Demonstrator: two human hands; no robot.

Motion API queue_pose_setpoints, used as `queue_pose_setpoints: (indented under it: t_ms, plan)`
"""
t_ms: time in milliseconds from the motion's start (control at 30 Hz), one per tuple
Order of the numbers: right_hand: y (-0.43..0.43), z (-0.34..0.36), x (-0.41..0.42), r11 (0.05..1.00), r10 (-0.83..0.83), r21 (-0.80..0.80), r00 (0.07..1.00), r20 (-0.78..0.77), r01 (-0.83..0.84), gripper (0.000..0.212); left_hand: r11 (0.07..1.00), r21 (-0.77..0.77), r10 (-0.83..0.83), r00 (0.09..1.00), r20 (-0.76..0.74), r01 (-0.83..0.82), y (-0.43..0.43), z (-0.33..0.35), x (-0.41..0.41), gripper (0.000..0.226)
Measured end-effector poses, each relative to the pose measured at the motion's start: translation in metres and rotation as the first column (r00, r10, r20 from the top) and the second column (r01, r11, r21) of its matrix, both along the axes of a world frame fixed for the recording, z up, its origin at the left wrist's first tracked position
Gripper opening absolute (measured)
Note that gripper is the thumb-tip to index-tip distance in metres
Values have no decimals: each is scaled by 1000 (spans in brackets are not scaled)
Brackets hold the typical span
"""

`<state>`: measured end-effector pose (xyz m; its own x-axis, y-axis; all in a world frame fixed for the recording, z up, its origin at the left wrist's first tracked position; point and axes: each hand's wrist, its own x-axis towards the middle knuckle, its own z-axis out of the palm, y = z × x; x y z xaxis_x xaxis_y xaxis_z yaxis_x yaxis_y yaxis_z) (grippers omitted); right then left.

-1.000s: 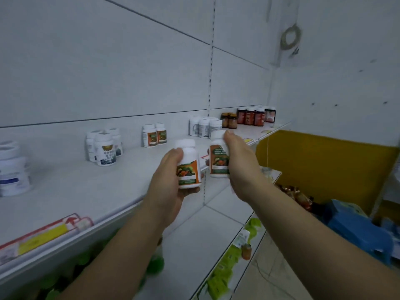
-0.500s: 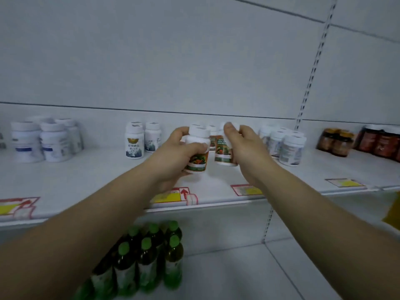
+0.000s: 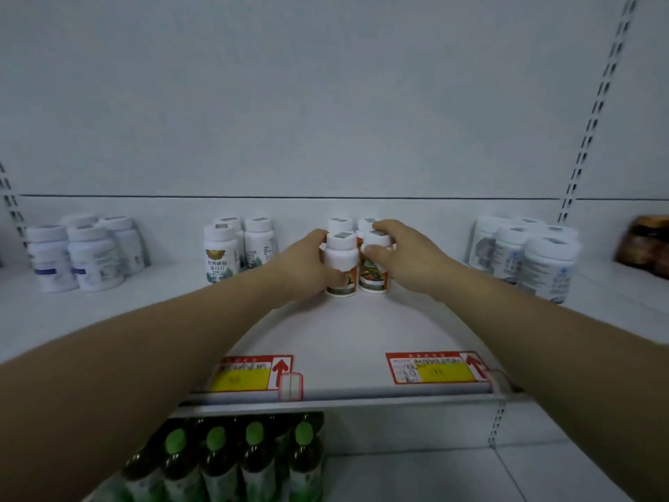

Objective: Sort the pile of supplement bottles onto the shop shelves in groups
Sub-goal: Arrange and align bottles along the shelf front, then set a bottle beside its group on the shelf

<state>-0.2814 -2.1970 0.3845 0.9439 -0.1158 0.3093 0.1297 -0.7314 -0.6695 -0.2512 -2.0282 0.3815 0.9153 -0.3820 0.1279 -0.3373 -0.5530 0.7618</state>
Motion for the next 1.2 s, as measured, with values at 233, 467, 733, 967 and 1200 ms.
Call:
queue_pose_setpoints:
  t_ms: [233,467,733,967,1200]
  plan:
    - [-7,-4,31,996,-5,-84,1000,9,5,52,997,81,5,993,118,-15,-6,-11,26,57]
    - [-8,-5,31,995,7,-97,1000,22,-5,48,987,155,35,996,80,-47,-9,-6,23,70]
    - [17,34,12,939,25,-343,998,61,-2,69,915,350,167,978,124,-200,44,19,-44,66]
    - [144,62,-20,830,327,-497,943,62,-255,66,789,493,321,930,177,-367,150,17,-125,60]
    - [343,60,-67,693,594,-539,803,52,-478,68,664,452,549,799,247,-596,305,8,-209,59]
